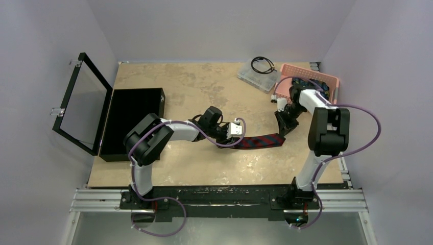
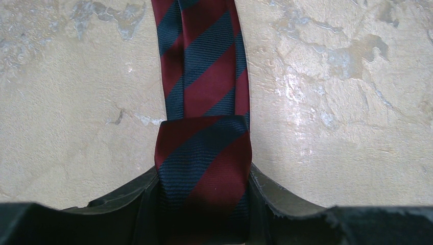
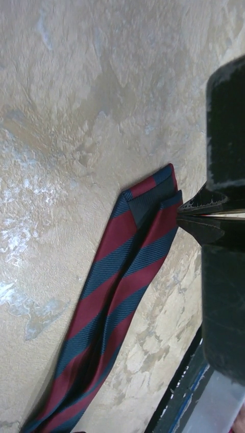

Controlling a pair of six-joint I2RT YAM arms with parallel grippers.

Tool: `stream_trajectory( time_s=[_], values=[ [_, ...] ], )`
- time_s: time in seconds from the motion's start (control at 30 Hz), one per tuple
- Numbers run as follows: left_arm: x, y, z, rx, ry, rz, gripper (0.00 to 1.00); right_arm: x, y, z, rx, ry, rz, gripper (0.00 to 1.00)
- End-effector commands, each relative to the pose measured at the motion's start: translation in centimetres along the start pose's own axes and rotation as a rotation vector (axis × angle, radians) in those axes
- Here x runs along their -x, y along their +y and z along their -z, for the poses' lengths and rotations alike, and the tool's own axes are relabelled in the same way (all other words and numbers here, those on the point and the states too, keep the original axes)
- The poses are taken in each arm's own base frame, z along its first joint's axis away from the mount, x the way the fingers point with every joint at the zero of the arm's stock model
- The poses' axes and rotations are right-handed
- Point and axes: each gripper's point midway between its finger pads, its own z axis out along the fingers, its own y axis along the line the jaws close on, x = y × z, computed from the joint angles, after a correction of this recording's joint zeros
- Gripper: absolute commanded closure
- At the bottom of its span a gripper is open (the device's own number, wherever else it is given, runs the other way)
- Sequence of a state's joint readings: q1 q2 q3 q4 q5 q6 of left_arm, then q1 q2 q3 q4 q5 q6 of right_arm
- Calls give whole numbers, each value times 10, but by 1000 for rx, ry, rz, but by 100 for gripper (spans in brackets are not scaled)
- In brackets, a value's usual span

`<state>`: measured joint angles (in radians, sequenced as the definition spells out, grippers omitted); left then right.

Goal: Roll the ties
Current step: Roll the tie at the center of the board.

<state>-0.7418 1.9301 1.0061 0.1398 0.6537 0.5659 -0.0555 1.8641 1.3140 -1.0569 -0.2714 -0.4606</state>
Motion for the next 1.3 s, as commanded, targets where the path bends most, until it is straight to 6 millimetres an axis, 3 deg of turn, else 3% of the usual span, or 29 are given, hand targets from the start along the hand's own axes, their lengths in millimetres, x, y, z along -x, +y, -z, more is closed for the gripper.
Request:
stream_trajectory(
  time_s=[0.0, 0.2, 0.33, 0.5, 0.63, 0.7, 0.8, 0.83, 1.17, 1.27],
  values=[
    [-74, -30, 7, -54, 233, 121, 96, 2, 8, -7, 64, -7, -6, 97],
    [-74, -30, 7, -56, 235, 123, 97, 9, 1, -13, 48, -12, -23, 70],
    [-73, -30, 7, -56, 235, 123, 97, -1, 1, -24, 57, 18, -22, 64],
    [-72, -31, 7, -64, 231, 118, 98, -27, -10, -42, -4, 85, -17, 67],
    [-68, -38, 7, -98, 218, 82, 98, -47, -12, -45, -32, 130, -29, 70],
    [-65, -41, 7, -111, 212, 47, 98, -57, -10, -43, -34, 146, -35, 76],
    [-61, -45, 6, -124, 206, 21, 98, -63, -9, -41, -47, 142, -31, 93],
    [-61, -44, 5, -126, 209, 26, 98, -62, -9, -40, -49, 135, -30, 99],
    [-66, -46, 5, -124, 226, 51, 98, 0, -10, 13, -72, -55, -6, 100],
    [-66, -45, 4, -116, 227, 70, 98, -2, -13, 13, -78, -21, 5, 100]
  ],
)
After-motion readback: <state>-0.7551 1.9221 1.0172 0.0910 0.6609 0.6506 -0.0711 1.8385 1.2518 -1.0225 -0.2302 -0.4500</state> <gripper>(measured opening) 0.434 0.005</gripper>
